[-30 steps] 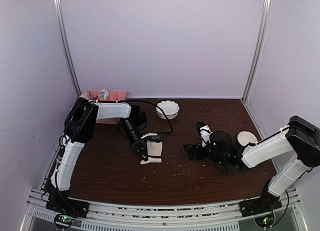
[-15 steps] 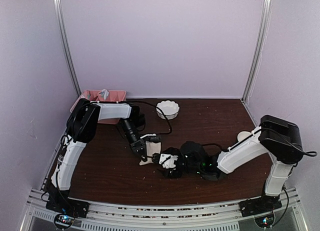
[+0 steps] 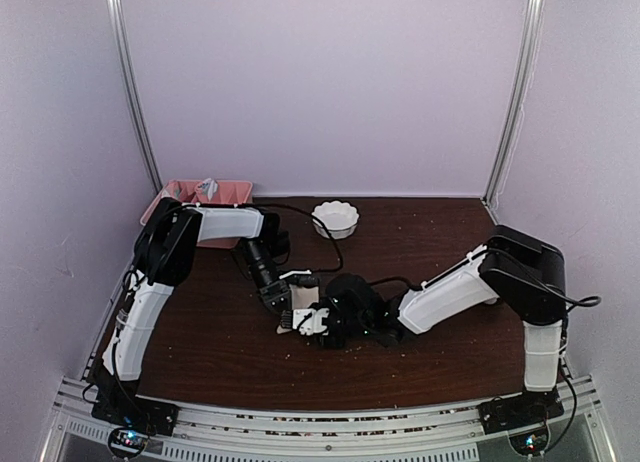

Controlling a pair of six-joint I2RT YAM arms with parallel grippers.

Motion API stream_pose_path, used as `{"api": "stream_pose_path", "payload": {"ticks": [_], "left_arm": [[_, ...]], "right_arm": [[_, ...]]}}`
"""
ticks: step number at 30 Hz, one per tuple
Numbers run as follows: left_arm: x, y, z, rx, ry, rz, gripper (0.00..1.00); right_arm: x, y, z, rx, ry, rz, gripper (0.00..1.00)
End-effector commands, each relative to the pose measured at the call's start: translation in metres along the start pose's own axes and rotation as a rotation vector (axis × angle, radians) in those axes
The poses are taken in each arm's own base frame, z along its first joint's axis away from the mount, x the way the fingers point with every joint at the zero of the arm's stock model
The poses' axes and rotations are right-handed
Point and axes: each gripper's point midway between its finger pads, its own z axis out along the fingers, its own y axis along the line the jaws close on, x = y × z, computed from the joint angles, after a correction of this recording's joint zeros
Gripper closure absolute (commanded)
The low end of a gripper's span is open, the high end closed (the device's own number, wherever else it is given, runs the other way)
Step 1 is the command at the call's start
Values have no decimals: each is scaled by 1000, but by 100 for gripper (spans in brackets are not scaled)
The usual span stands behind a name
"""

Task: Roll the socks
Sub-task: Roll the sock at the center of the board.

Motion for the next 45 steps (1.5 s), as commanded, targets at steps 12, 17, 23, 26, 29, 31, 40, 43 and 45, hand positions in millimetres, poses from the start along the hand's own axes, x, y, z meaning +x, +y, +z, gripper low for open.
{"api": "stream_pose_path", "payload": {"ticks": [12, 17, 23, 26, 29, 31, 40, 43, 45], "left_arm": [[-2, 36, -36, -378, -5, 153, 2], [-18, 30, -87, -633, -104, 212, 2], [-9, 49, -132, -865, -282, 86, 2], [-2, 47, -114, -542, -271, 77, 2], [-10, 29, -128, -590, -340, 212, 2], [-15, 9, -134, -691, -367, 367, 2], [-4, -49, -73, -717, -175, 830, 16], [-3, -49, -47, -697, -105, 872, 29], [-3, -44, -35, -688, -71, 879, 32]], "right_arm": [[43, 55, 0, -341, 206, 282, 100], [52, 61, -10, -418, 233, 493, 100], [58, 74, -13, -544, 260, 630, 100], [59, 79, -14, -582, 284, 643, 100], [62, 82, -14, -623, 308, 683, 100], [67, 84, -12, -647, 333, 718, 100], [97, 86, -5, -751, 424, 999, 100], [104, 85, -6, -768, 430, 1088, 100], [107, 84, -7, -777, 432, 1125, 100]]}}
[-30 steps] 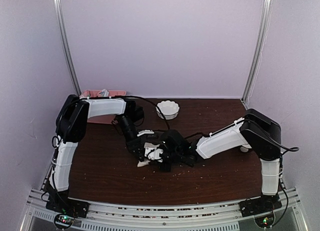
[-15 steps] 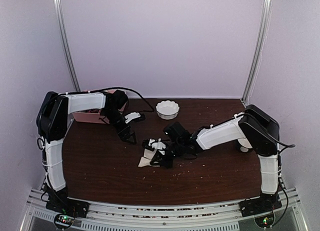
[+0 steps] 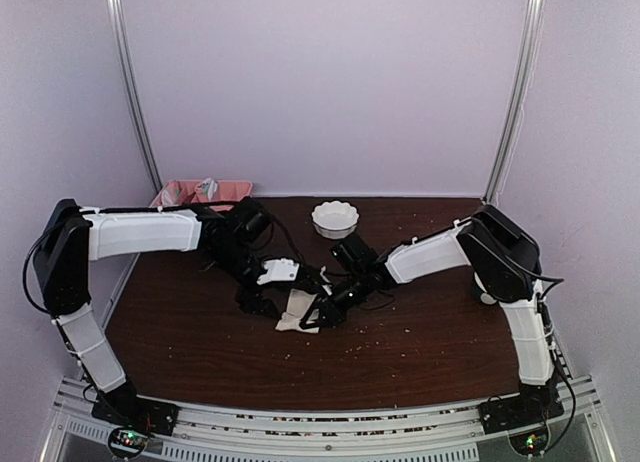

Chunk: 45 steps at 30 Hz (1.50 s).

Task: Roll the socks
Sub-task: Roll the sock at the center of the board.

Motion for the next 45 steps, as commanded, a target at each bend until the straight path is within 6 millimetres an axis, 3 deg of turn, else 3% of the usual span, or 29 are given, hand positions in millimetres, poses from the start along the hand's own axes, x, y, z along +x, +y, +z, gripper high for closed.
{"api": "stream_pose_path", "payload": {"ticks": [1, 11, 14, 19, 24, 26, 27, 28, 29, 36, 40, 45], "left_arm": [[8, -7, 28, 26, 51, 104, 33], [13, 1, 59, 0, 130, 103, 30], [13, -1, 66, -3, 147, 92, 36], [25, 4, 76, -34, 208, 53, 59], [31, 4, 76, -44, 233, 18, 65], [31, 6, 75, -55, 236, 7, 60], [30, 7, 74, -61, 235, 1, 49], [28, 8, 73, -66, 228, -2, 15], [25, 8, 71, -66, 218, -1, 4], [-10, -12, 44, -14, 69, 74, 3], [-7, -26, 50, -5, 92, 137, 12], [0, -30, 57, -7, 121, 130, 13]], "right_arm": [[122, -29, 11, 51, 277, 403, 100], [131, -34, 12, 52, 291, 459, 100], [125, -35, 14, 49, 273, 471, 100], [112, -38, 15, 56, 225, 523, 100], [105, -38, 15, 61, 183, 562, 100], [102, -37, 15, 53, 169, 572, 100], [101, -36, 16, 50, 163, 575, 100], [100, -36, 16, 47, 160, 575, 100], [100, -37, 16, 47, 161, 576, 100], [107, -39, 18, 57, 175, 590, 100], [111, -40, 19, 59, 181, 599, 100], [111, -40, 20, 57, 173, 604, 100]]}}
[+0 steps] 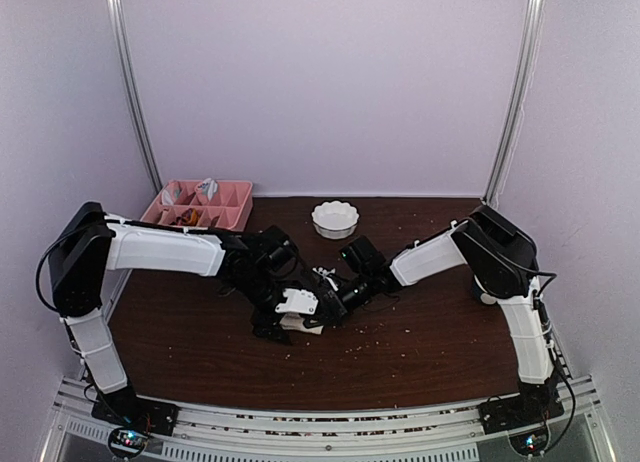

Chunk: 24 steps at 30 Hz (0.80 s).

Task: Roll the socks
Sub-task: Roll the sock at the center of the board.

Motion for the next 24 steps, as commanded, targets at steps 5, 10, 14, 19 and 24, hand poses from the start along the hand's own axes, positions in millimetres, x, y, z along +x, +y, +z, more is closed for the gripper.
{"api": "stream_pose_path", "payload": {"ticks": [5, 10, 14, 19, 24], "left_arm": [[5, 0, 6, -26, 10, 23, 27], [7, 10, 13, -53, 37, 17, 36], [9, 15, 19, -54, 57, 15, 44], [14, 11, 27, -25, 76, 9, 59], [28, 9, 39, 5, 129, -8, 80]], "right_arm": [[89, -75, 12, 223, 162, 276, 100], [85, -72, 11, 219, 154, 270, 100], [85, -70, 11, 214, 150, 274, 100], [83, -68, 11, 205, 138, 278, 100], [78, -65, 11, 186, 111, 279, 100]]}}
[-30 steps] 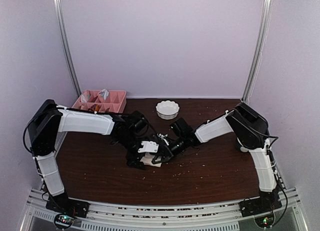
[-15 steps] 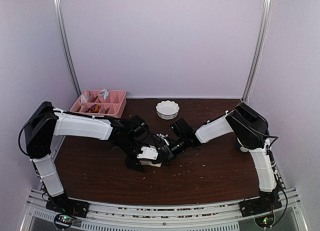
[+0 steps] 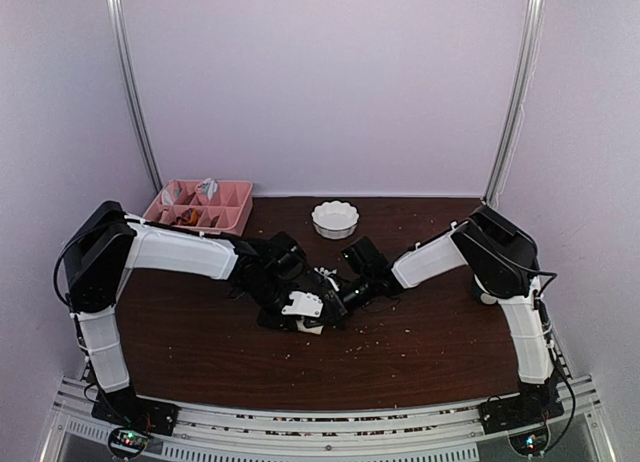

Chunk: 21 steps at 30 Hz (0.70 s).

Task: Roll the socks
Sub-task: Roll the sock at the center of the board.

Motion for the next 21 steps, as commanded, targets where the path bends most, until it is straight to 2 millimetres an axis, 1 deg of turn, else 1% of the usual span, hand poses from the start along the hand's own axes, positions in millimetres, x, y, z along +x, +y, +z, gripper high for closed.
{"api": "stream_pose_path", "payload": {"ticks": [1, 2, 3, 5, 6, 7, 9, 12, 13, 16, 18, 19, 20, 21], "left_arm": [[15, -4, 17, 55, 59, -25, 82], [17, -3, 18, 68, 67, -41, 84], [20, -2, 19, 78, 74, -56, 87], [25, 1, 18, 108, 79, -96, 92], [27, 2, 17, 131, 76, -118, 97], [25, 8, 13, 142, 63, -141, 99], [25, 7, 10, 211, 50, -193, 100], [26, 0, 12, 325, 58, -265, 100], [26, -1, 13, 350, 57, -282, 100], [24, -8, 15, 425, 53, -326, 99], [25, -9, 16, 461, 56, -357, 99], [25, -9, 16, 470, 55, -365, 99], [24, -9, 16, 478, 51, -367, 100], [24, -10, 16, 484, 50, -370, 99]], "right_arm": [[77, -66, 9, 203, 127, 257, 100], [77, -66, 8, 211, 124, 253, 100], [77, -67, 6, 221, 120, 243, 97], [75, -68, 1, 256, 106, 220, 85], [73, -67, -1, 267, 94, 204, 83], [71, -66, -4, 281, 78, 185, 81], [72, -65, -11, 312, 46, 157, 77], [65, -59, -22, 339, -31, 98, 69], [63, -58, -25, 346, -52, 88, 64], [56, -50, -33, 346, -120, 39, 44], [54, -47, -40, 370, -154, 8, 35], [53, -46, -43, 385, -168, -5, 9], [52, -46, -46, 400, -180, -21, 1], [53, -47, -49, 420, -187, -30, 0]]}}
